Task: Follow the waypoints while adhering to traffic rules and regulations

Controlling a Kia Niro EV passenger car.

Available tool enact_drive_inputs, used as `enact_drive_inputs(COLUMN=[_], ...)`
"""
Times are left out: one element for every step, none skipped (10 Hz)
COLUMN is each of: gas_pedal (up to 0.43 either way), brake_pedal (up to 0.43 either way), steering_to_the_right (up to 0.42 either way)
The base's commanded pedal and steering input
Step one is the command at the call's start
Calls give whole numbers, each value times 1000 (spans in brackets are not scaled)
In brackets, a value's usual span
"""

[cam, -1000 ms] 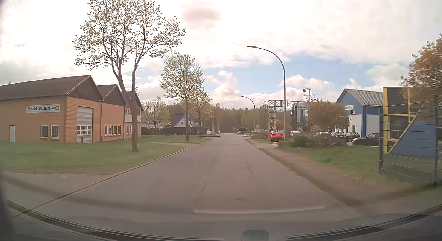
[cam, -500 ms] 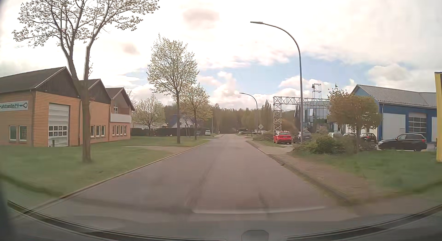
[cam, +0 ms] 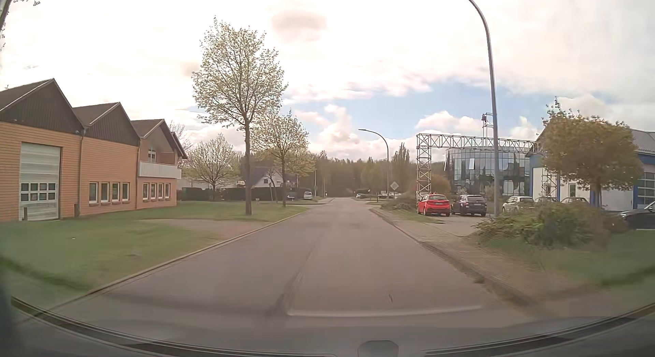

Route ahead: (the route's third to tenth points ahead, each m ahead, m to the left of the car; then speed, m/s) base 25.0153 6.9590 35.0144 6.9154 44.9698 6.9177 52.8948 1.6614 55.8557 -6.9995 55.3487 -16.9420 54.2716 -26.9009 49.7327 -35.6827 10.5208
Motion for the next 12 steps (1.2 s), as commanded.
enact_drive_inputs(gas_pedal=[110, 110, 110, 110, 87, 87, 87, 79, 79, 79, 79, 79], brake_pedal=[0, 0, 0, 0, 0, 0, 0, 0, 0, 6, 0, 0], steering_to_the_right=[-5, -5, -4, -2, -2, -3, -2, -3, -3, -4, -4, -4])
